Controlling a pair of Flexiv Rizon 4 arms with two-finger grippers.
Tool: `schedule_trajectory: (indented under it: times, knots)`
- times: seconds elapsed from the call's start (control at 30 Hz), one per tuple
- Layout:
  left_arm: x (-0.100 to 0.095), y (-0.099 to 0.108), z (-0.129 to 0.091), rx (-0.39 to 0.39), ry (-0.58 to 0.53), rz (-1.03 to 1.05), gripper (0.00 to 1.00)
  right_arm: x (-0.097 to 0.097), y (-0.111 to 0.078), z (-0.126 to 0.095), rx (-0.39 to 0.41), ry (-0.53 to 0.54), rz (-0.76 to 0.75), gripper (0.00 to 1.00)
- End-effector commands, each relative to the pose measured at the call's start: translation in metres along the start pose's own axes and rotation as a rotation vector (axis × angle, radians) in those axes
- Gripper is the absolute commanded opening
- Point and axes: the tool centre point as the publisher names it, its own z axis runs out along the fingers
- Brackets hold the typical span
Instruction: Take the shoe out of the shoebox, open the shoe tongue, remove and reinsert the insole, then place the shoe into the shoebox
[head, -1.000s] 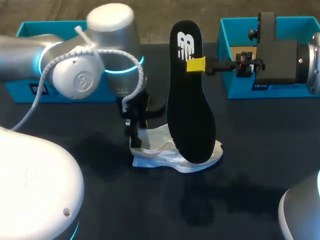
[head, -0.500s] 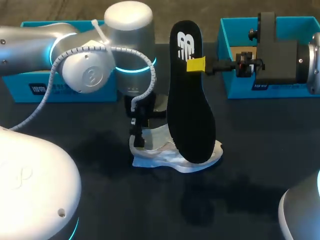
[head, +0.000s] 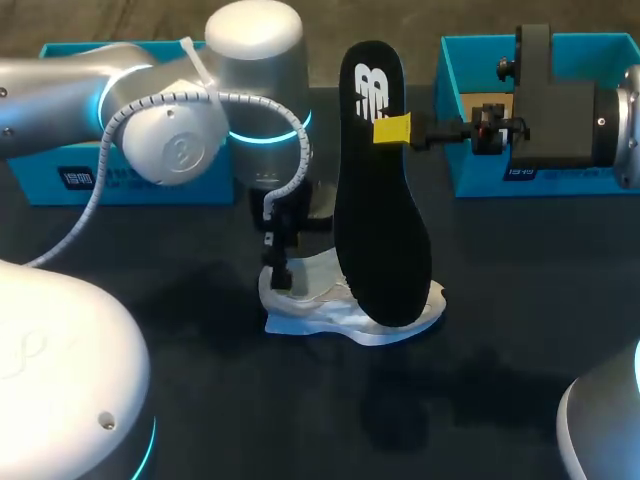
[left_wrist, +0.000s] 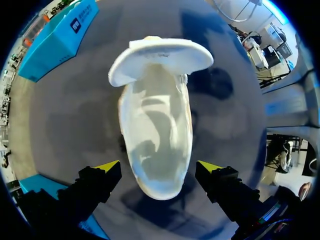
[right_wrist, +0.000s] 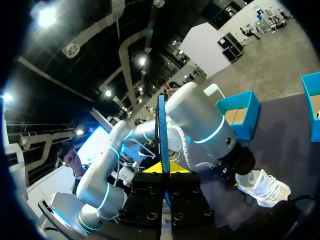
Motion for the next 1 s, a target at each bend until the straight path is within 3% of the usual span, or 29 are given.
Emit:
schedule_trajectory:
  times: [0.03,0.53,0.83,0.87,0.93,1.0]
  knots:
    - [-0.011,-0.006,-0.002,0.015,-0.009,-0.007,1.0,0.011,-0.008,0.0,-0.064,-0.011,0.001,0.0]
    - [-0.045,-0.058,0.034,0.074,-0.011,0.022,1.0,0.011,-0.008,0.0,-0.064,-0.011,0.001,0.0]
    - [-0.045,-0.065,0.053,0.076,0.029,0.038,1.0,0.011,-0.008,0.0,-0.064,-0.011,0.001,0.0]
    - [-0.045,-0.065,0.054,0.079,0.033,0.038,0.95,0.011,-0.008,0.0,-0.064,-0.011,0.001,0.0]
    - [-0.043,-0.065,0.054,0.088,0.037,0.042,0.55,0.011,-0.008,0.0,-0.064,-0.011,0.001,0.0]
    - [-0.042,-0.065,0.054,0.092,0.04,0.045,0.44,0.011,-0.008,0.0,-0.064,-0.011,0.001,0.0]
